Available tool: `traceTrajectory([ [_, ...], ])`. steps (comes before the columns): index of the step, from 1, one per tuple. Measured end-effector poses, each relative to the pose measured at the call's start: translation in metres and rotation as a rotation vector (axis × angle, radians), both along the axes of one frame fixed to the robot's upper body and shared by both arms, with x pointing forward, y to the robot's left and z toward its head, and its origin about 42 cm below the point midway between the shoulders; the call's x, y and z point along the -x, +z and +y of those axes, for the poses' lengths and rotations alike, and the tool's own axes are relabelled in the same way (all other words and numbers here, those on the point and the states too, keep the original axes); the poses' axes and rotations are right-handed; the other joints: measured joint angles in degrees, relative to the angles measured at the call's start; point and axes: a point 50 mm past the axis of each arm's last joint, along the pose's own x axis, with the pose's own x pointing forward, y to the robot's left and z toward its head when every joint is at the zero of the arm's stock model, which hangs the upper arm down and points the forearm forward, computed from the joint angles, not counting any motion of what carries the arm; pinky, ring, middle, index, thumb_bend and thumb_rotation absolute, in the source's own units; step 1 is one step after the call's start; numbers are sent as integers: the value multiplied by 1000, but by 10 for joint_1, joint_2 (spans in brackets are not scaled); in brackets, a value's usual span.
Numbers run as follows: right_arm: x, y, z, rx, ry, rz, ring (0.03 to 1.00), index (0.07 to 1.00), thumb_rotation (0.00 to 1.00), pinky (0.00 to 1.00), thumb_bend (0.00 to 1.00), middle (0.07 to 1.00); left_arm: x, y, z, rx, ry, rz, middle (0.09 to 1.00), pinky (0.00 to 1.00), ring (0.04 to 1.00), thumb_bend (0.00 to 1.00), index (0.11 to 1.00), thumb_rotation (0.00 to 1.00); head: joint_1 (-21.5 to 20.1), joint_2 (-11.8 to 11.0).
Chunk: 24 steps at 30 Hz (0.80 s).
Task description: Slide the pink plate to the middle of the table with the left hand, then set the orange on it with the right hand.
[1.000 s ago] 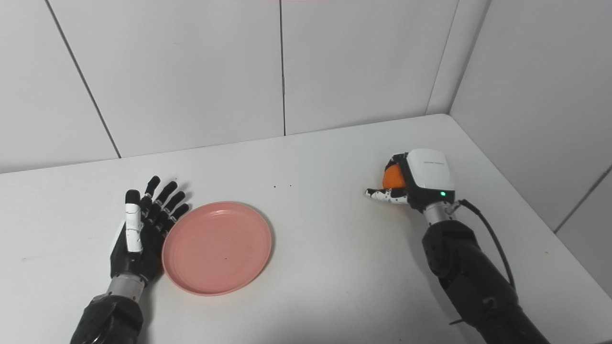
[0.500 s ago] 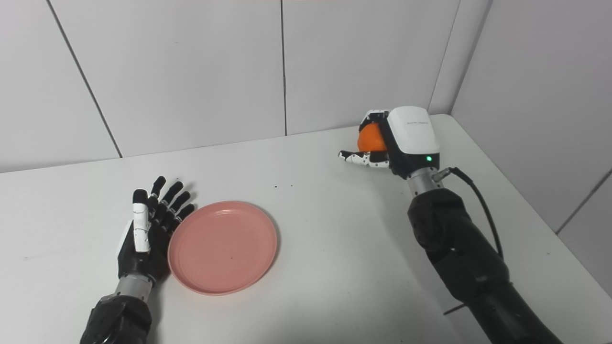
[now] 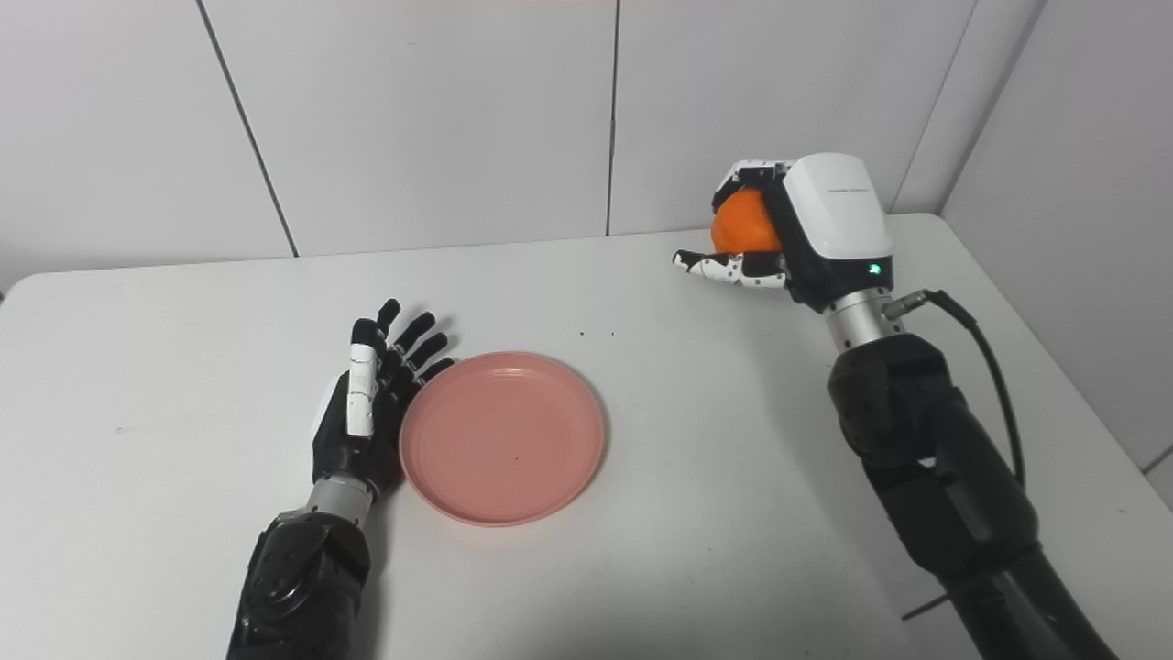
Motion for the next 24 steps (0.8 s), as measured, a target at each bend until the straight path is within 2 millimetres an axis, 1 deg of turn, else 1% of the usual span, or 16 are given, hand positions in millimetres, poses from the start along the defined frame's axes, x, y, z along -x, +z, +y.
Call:
traceTrajectory([
  [1, 1, 2, 2, -2, 9, -6, 177, 331, 279, 134, 423, 254, 0, 0, -1, -1, 0, 0, 899, 808, 866, 975, 995, 867, 6, 0],
  [3, 4, 7, 10, -14, 33, -26, 170, 312, 248, 127, 419, 248, 1, 0, -1, -3, 4, 1, 904, 807, 868, 989, 995, 861, 12, 1],
  [6, 8, 12, 21, -33, 71, -42, 187, 314, 263, 143, 409, 267, 1, 0, -2, -14, 5, 0, 905, 809, 872, 994, 998, 858, 20, 1],
  [10, 10, 17, 39, -55, 123, -41, 191, 307, 249, 147, 399, 273, 1, 0, -2, -16, 5, -1, 910, 818, 872, 985, 999, 854, 23, 0],
  [14, 13, 25, 58, -68, 176, -53, 185, 309, 291, 140, 403, 269, 1, 0, -2, -15, 6, -3, 908, 814, 871, 992, 998, 849, 20, -2],
  [17, 13, 30, 70, -65, 210, -65, 177, 311, 345, 132, 405, 262, 1, -1, -1, -15, 7, -3, 905, 813, 868, 987, 999, 856, 18, -2],
  [20, 13, 32, 79, -58, 234, -67, 181, 335, 350, 132, 406, 273, 1, -1, -2, -15, 6, -3, 903, 825, 866, 981, 999, 859, 18, -1],
  [24, 16, 35, 93, -65, 268, -76, 176, 296, 253, 128, 421, 267, 1, -1, -1, -15, 7, -4, 906, 840, 867, 978, 999, 860, 14, 0],
])
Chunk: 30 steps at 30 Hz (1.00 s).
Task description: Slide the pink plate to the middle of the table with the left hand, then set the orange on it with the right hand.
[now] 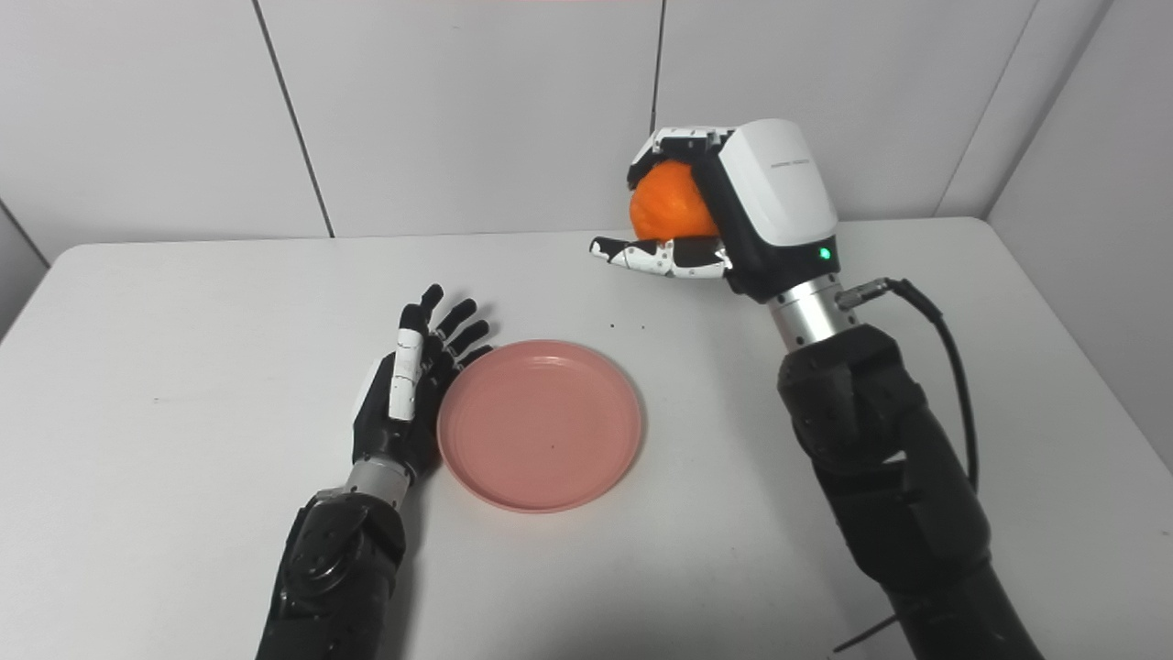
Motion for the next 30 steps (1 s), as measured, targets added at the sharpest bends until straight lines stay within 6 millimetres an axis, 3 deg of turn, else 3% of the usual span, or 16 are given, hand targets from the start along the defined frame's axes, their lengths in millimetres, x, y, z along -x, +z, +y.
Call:
traceTrajectory([
  [3, 1, 0, 13, 11, 40, 11, 185, 336, 275, 131, 417, 281, 0, 0, 0, -1, 0, 0, 905, 844, 868, 981, 996, 859, -1, 0],
  [9, 3, -11, 35, 66, 117, 56, 207, 315, 358, 149, 432, 292, 0, 0, 1, 0, 0, 0, 898, 834, 859, 979, 991, 858, -4, 2],
  [16, 7, -21, 52, 114, 146, 68, 283, 382, 449, 240, 422, 351, 0, 0, 1, 0, 0, 0, 886, 883, 851, 1000, 991, 853, -7, 4],
  [18, 8, -27, 56, 136, 155, 80, 268, 407, 423, 205, 400, 363, 0, 0, 1, -1, 0, 0, 882, 882, 846, 1000, 989, 858, -9, 4],
  [20, 10, -37, 62, 172, 178, 106, 214, 364, 368, 147, 403, 331, 0, 0, 0, -2, 0, 0, 880, 894, 846, 998, 990, 863, -9, 4],
  [21, 11, -42, 64, 184, 190, 121, 201, 398, 281, 136, 436, 322, 0, 0, 0, -2, 0, 0, 880, 900, 847, 996, 992, 865, -9, 4],
  [24, 12, -53, 70, 193, 211, 156, 195, 459, 173, 137, 482, 319, 0, 0, 0, -3, -1, 0, 884, 896, 848, 995, 997, 873, -9, 6],
  [30, 8, -64, 72, 215, 229, 191, 214, 472, 152, 154, 492, 341, 0, 0, 0, -2, -2, 0, 876, 918, 856, 980, 995, 874, -13, 5],
])
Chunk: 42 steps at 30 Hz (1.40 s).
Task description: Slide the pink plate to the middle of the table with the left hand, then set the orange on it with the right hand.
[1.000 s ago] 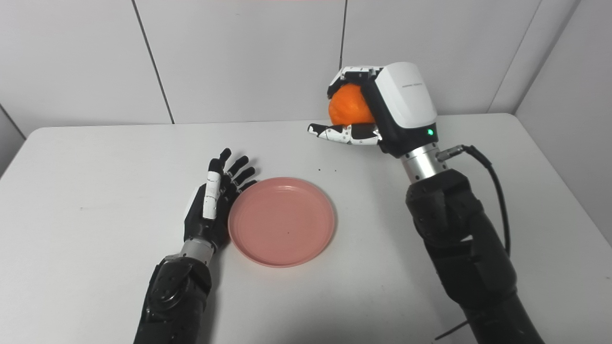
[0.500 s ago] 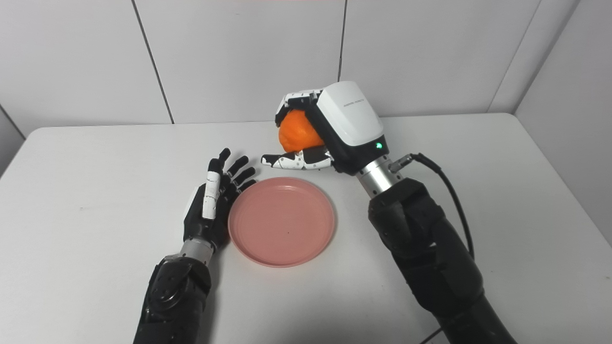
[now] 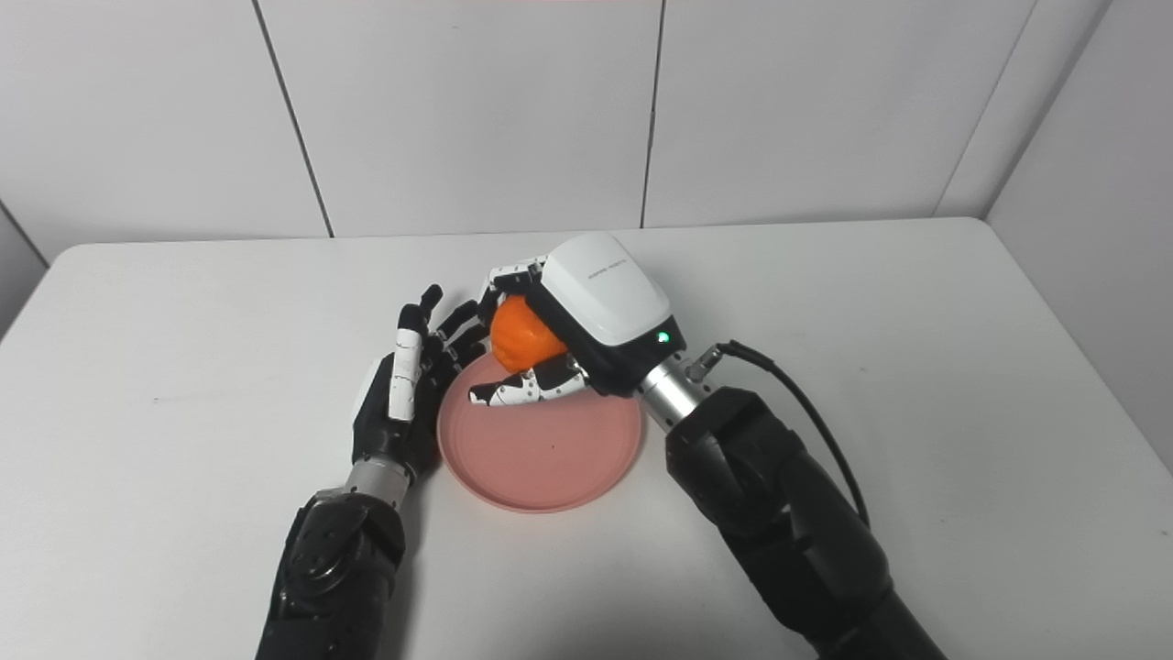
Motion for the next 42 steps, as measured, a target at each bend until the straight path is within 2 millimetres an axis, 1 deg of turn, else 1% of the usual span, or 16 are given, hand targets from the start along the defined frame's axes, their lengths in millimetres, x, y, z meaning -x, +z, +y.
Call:
traceTrajectory([
  [3, -2, -7, 1, 32, 6, 36, 231, 473, 155, 174, 490, 355, 0, 0, 0, 0, 0, 0, 872, 907, 856, 972, 994, 879, 0, 0],
  [5, -2, -10, 3, 54, 7, 46, 229, 472, 154, 173, 490, 345, 0, 0, 0, 0, 0, 0, 857, 910, 853, 966, 992, 877, 0, 0],
  [7, -3, -13, 4, 88, 6, 53, 254, 478, 156, 194, 489, 363, 0, 0, 0, 0, 0, 0, 867, 942, 855, 961, 991, 873, 0, 3],
  [9, -3, -16, 5, 107, 4, 63, 263, 479, 156, 204, 489, 369, 0, 0, 0, 1, 0, 0, 877, 953, 854, 963, 988, 869, 0, 3],
  [12, -6, -21, 4, 123, -2, 88, 293, 481, 156, 243, 489, 393, 0, 0, 0, 2, 0, 0, 893, 960, 856, 961, 987, 867, 1, 4],
  [15, -8, -28, 4, 151, 1, 126, 297, 481, 155, 256, 490, 387, 0, 0, 0, 2, 1, 0, 884, 949, 855, 955, 985, 864, 1, 4],
  [18, -8, -33, 6, 175, 9, 156, 316, 484, 157, 271, 488, 401, 0, 0, 1, 2, 2, 0, 868, 924, 855, 948, 984, 862, 1, 4],
  [23, -7, -40, 9, 234, 20, 189, 297, 484, 156, 246, 489, 387, 0, 0, 1, 11, 3, 1, 884, 940, 867, 954, 986, 853, 0, 6],
  [27, -7, -42, 10, 262, 25, 206, 323, 488, 156, 258, 488, 417, 0, 0, 1, 11, 3, 1, 889, 905, 862, 954, 987, 856, -1, 8],
  [31, -6, -44, 11, 283, 29, 218, 355, 491, 155, 294, 488, 446, 0, 0, 1, 11, 2, 2, 890, 896, 850, 960, 991, 859, 1, 8],
  [35, -6, -45, 11, 303, 25, 215, 353, 490, 154, 286, 488, 457, 0, 1, 1, 11, 1, 2, 897, 911, 857, 968, 991, 857, 1, 8],
  [36, -6, -46, 11, 310, 23, 215, 329, 488, 155, 268, 488, 434, 0, 1, 1, 11, 1, 2, 897, 936, 862, 972, 992, 857, 0, 8],
  [38, -7, -48, 10, 316, 22, 218, 322, 488, 155, 263, 488, 428, 0, 1, 1, 11, 1, 3, 897, 941, 862, 973, 992, 857, 0, 8],
  [40, -8, -50, 8, 322, 18, 226, 316, 488, 154, 252, 487, 424, 0, 0, 1, 11, 1, 3, 896, 924, 859, 964, 996, 864, 0, 8],
  [42, -9, -52, 6, 324, 15, 234, 313, 488, 153, 249, 487, 420, 0, 0, 1, 10, 1, 3, 893, 865, 853, 961, 996, 861, 0, 8],
])
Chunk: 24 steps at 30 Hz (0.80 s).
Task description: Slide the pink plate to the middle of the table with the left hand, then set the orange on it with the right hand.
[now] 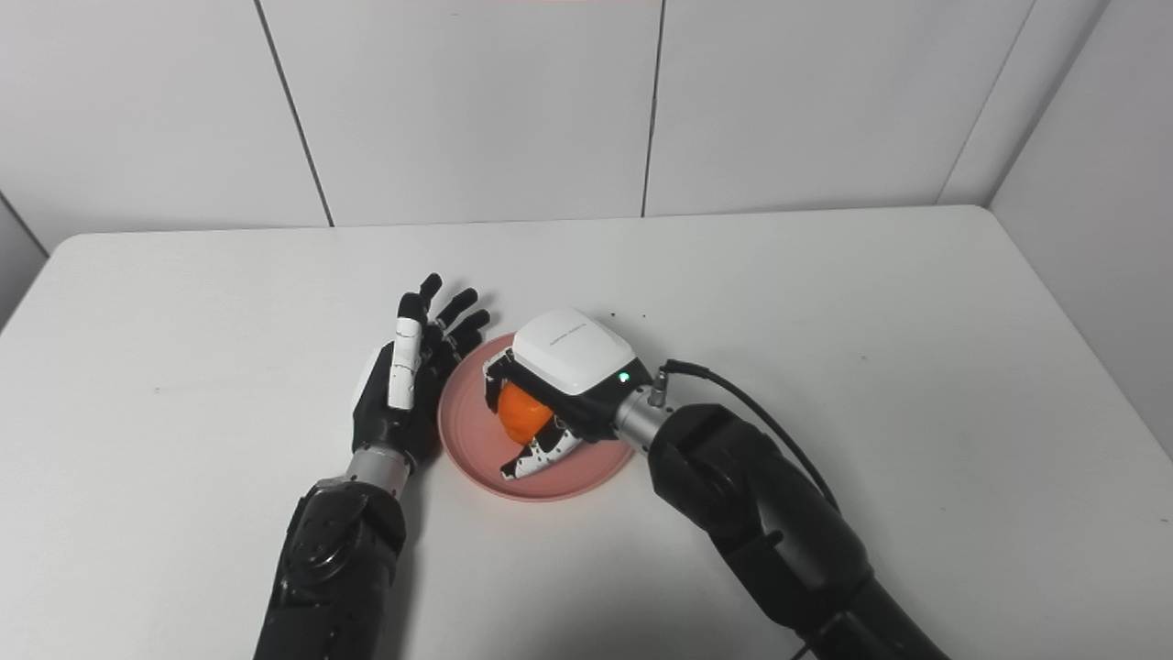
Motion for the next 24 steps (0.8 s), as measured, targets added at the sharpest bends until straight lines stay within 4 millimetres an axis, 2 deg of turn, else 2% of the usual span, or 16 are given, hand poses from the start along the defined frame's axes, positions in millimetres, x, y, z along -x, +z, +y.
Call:
traceTrajectory([
  [6, -1, 1, -3, -1, 2, 4, 295, 484, 157, 231, 487, 404, 0, 0, 0, 0, 0, 0, 892, 938, 859, 971, 995, 860, 0, 1],
  [14, -2, 0, -4, 9, 13, -9, 302, 482, 176, 240, 492, 413, 0, 0, 0, 0, 0, 0, 883, 848, 842, 969, 991, 859, 0, 1],
  [15, -3, 1, -4, 19, 15, -19, 329, 473, 525, 263, 546, 420, 0, 0, 0, 0, 0, 0, 881, 862, 840, 969, 990, 857, 0, 1],
  [16, -3, 2, -4, 27, 18, -27, 369, 483, 683, 298, 594, 440, 0, 0, 0, 0, 0, 0, 881, 849, 840, 966, 990, 854, 0, 1],
  [17, -4, 2, -5, 32, 19, -32, 389, 488, 765, 316, 619, 450, 0, 0, 0, 0, 0, 0, 881, 841, 840, 965, 990, 852, 0, 1],
  [18, -4, 2, -5, 36, 19, -37, 460, 543, 891, 380, 703, 505, 0, 0, 0, 0, 1, 0, 881, 824, 841, 962, 990, 846, 0, 1],
  [19, -4, 2, -6, 38, 19, -40, 484, 562, 933, 402, 731, 523, 0, 0, 0, 1, 1, 0, 881, 818, 842, 962, 990, 844, 0, 1],
  [20, -5, 2, -7, 37, 20, -44, 525, 593, 979, 445, 790, 561, 0, 0, 0, 1, 1, 0, 882, 767, 844, 959, 991, 843, 0, 1],
  [24, -5, 3, -9, 20, 19, -64, 533, 611, 999, 464, 853, 581, 0, 0, 0, 1, 2, 0, 880, 776, 846, 969, 985, 832, -1, 2],
])
